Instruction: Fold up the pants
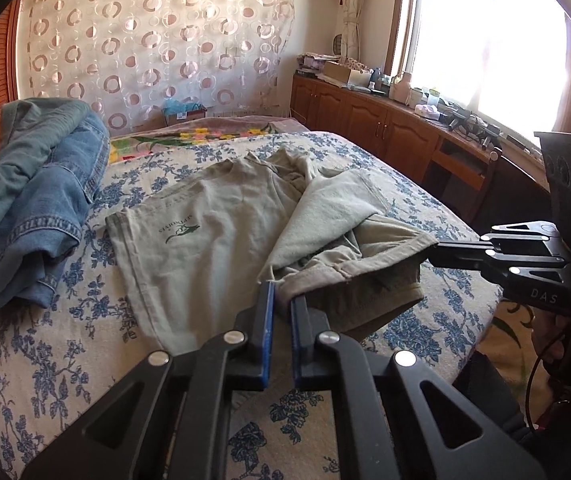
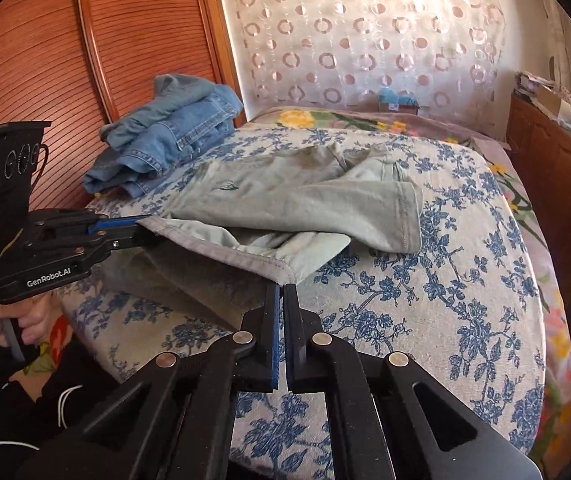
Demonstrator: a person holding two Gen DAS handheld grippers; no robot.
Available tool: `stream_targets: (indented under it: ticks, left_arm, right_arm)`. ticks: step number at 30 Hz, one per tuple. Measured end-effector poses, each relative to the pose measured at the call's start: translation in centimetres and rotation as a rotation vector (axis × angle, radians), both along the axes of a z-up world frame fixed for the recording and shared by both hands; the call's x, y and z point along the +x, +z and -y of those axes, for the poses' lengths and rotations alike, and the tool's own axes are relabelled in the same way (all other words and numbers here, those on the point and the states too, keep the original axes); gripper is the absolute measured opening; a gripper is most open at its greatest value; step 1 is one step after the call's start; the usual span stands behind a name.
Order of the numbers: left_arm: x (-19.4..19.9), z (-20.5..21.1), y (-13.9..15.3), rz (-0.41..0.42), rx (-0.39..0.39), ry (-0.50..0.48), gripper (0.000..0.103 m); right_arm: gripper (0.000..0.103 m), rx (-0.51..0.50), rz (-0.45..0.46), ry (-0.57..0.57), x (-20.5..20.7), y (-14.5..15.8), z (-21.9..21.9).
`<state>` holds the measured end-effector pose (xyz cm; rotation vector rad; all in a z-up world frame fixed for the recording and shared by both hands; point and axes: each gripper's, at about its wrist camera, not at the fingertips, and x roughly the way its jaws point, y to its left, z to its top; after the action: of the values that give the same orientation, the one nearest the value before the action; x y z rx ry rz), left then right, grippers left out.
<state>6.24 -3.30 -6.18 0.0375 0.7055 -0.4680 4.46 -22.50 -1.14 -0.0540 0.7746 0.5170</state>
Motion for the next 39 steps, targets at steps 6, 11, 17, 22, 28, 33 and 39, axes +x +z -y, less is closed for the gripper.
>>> stream_targets:
  ticks: [6, 11, 17, 22, 28, 33, 39]
  left_arm:
    - [-1.2, -0.4, 0.9, 0.025, -0.001, 0.002, 0.004]
    - [-1.5, -0.5, 0.4, 0.012, -0.001, 0.001, 0.004]
    - [-1.8, -0.5, -0.3, -0.002, -0.002, 0.003, 0.004]
    - [-1.6, -0.6, -0.8, -0.007, -0.005, 0.006, 0.004]
    - [-1.1, -0.9, -1.4, -0.013, -0.006, 0.019, 0.004]
    - [-0.8, -1.0, -1.9, -0.023, -0.001, 0.019, 0.004]
    - [-0.8, -0.9, -1.9, -0.021, -0.001, 0.019, 0.004]
  right_arm:
    - [0.0, 0.014, -0.017, 0.017, -1.8, 0.6, -0.1]
    - [0.0, 0.018, -0.049, 0.005, -2.1, -0.5, -0.2]
    - [0.017, 0.007, -0.031, -0.019, -2.3, -0.2, 0.7]
    - [0.036, -0.009, -0.002, -0.089, -0.9, 0.1, 3.1]
    - [0.036, -0.021, -0.001, -0.13, 2.5, -1.0, 5.4]
    - [0.036, -0.03, -0.037, -0.132, 5.8, -2.7, 5.8]
    - [0.036, -0.068, -0.081, -0.12, 8.3, -3.8, 4.8]
